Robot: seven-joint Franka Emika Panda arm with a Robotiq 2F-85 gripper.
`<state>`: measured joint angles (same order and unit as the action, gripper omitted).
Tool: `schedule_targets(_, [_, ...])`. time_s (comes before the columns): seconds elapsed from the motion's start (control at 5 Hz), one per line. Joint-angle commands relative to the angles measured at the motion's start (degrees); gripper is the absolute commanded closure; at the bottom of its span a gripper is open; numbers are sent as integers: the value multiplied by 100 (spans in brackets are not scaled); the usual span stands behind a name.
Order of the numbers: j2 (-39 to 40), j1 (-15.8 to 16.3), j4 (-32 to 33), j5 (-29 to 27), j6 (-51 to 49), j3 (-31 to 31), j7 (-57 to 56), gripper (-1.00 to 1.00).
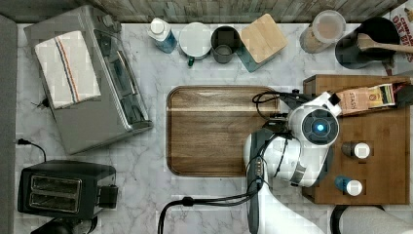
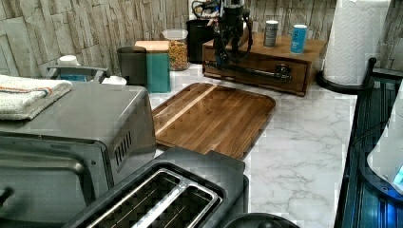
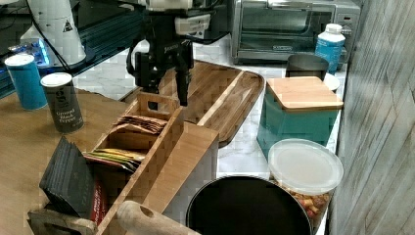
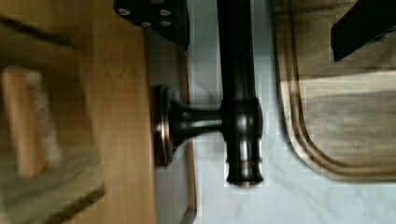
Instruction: Open the drawer.
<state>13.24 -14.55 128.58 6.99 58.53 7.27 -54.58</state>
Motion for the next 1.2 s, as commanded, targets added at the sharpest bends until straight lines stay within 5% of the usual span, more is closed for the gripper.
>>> schedule_targets(0.2, [-39, 30, 722, -37, 403, 6, 168, -100])
schedule_targets(1.2, [378, -58, 828, -217, 764, -110, -120, -100])
